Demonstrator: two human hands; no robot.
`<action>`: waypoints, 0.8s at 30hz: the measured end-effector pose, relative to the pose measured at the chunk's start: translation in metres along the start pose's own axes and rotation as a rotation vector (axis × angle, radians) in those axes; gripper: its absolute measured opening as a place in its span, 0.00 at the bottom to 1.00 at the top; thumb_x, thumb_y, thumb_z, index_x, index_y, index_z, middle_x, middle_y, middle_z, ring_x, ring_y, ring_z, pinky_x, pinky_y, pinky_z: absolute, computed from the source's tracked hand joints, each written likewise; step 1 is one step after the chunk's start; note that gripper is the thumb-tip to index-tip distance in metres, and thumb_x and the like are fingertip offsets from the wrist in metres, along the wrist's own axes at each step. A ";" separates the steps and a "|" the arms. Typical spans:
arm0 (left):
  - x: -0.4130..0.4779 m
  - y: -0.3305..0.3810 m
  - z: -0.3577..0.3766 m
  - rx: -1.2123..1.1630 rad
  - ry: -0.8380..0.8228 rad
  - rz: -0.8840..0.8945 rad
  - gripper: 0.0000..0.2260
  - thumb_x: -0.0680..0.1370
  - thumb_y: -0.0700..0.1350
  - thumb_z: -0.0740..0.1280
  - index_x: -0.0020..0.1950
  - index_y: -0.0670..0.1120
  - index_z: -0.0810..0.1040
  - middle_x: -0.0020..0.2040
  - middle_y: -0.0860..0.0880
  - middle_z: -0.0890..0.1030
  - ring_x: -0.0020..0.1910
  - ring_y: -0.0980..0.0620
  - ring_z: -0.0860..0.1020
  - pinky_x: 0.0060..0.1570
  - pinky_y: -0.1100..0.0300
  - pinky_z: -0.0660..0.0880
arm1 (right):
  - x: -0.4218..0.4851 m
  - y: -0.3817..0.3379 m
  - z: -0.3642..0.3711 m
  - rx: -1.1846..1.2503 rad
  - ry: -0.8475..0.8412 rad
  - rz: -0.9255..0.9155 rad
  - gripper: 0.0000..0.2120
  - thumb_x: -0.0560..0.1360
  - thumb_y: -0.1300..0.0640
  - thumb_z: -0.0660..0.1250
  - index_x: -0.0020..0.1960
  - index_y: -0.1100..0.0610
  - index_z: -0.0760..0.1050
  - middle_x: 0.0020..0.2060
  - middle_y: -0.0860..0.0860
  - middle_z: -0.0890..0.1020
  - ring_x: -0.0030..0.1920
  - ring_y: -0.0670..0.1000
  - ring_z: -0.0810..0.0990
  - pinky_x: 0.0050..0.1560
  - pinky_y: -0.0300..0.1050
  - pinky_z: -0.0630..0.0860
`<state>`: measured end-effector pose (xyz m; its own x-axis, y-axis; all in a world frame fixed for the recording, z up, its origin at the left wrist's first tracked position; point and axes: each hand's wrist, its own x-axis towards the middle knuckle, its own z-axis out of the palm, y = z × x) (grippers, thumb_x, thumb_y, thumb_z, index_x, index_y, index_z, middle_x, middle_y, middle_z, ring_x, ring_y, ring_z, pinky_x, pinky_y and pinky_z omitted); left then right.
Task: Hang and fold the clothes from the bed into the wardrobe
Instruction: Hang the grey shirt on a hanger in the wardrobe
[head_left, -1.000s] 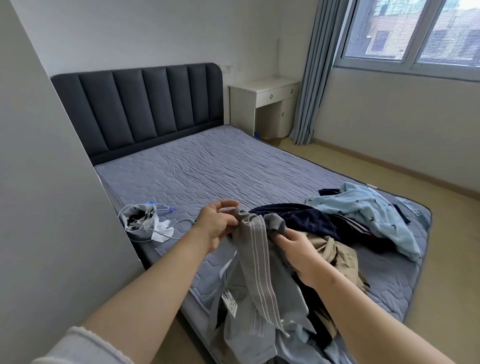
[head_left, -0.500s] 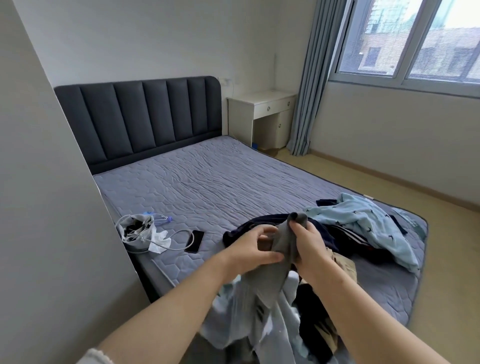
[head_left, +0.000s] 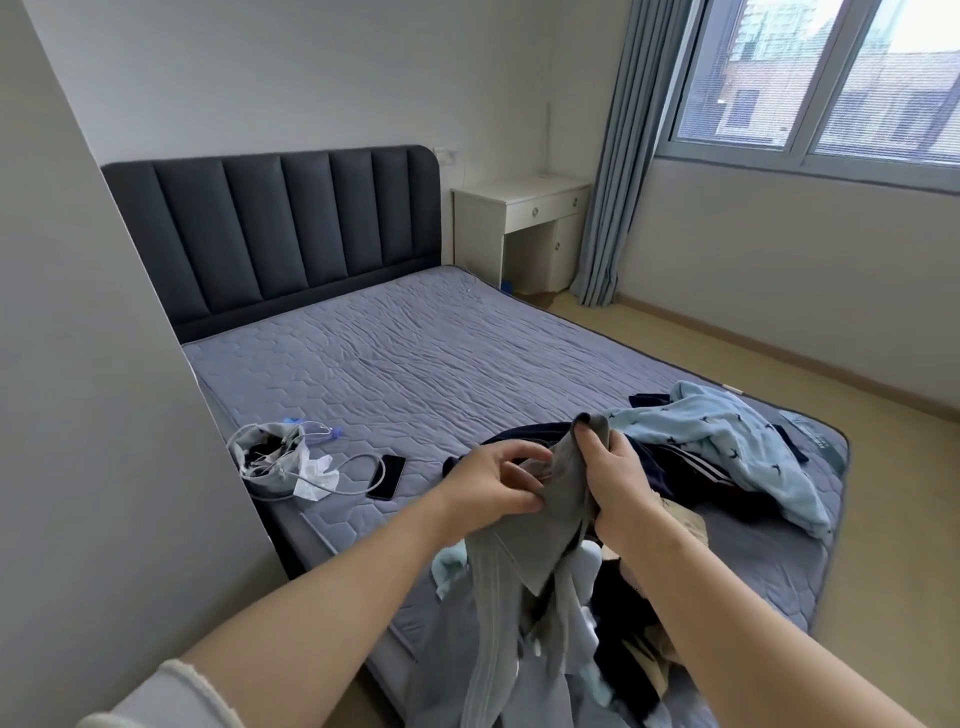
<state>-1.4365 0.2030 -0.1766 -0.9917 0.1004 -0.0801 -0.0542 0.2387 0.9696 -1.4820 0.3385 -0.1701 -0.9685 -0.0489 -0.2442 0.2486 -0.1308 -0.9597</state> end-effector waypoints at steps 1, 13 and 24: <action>0.002 0.001 -0.005 -0.019 0.019 0.008 0.17 0.71 0.30 0.69 0.50 0.51 0.78 0.39 0.50 0.80 0.37 0.61 0.78 0.46 0.67 0.76 | 0.001 0.000 -0.001 0.007 0.009 0.000 0.09 0.77 0.50 0.63 0.45 0.56 0.72 0.40 0.56 0.79 0.40 0.54 0.78 0.43 0.50 0.77; 0.033 0.041 -0.058 0.533 0.894 0.304 0.12 0.72 0.39 0.71 0.55 0.43 0.77 0.45 0.47 0.76 0.46 0.52 0.73 0.45 0.69 0.65 | -0.022 -0.007 0.007 0.072 -0.232 0.158 0.08 0.79 0.57 0.62 0.45 0.59 0.78 0.32 0.53 0.84 0.31 0.50 0.82 0.31 0.39 0.78; 0.013 0.009 -0.016 0.177 -0.120 -0.002 0.25 0.69 0.43 0.73 0.65 0.50 0.70 0.55 0.50 0.79 0.53 0.53 0.78 0.51 0.59 0.77 | -0.008 -0.028 0.009 0.679 -0.116 0.169 0.12 0.82 0.61 0.50 0.53 0.66 0.69 0.41 0.62 0.79 0.38 0.56 0.81 0.46 0.49 0.81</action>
<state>-1.4521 0.1910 -0.1655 -0.9700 0.2116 -0.1194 -0.0245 0.4039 0.9145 -1.4807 0.3340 -0.1396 -0.9173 -0.2235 -0.3294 0.3865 -0.6986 -0.6021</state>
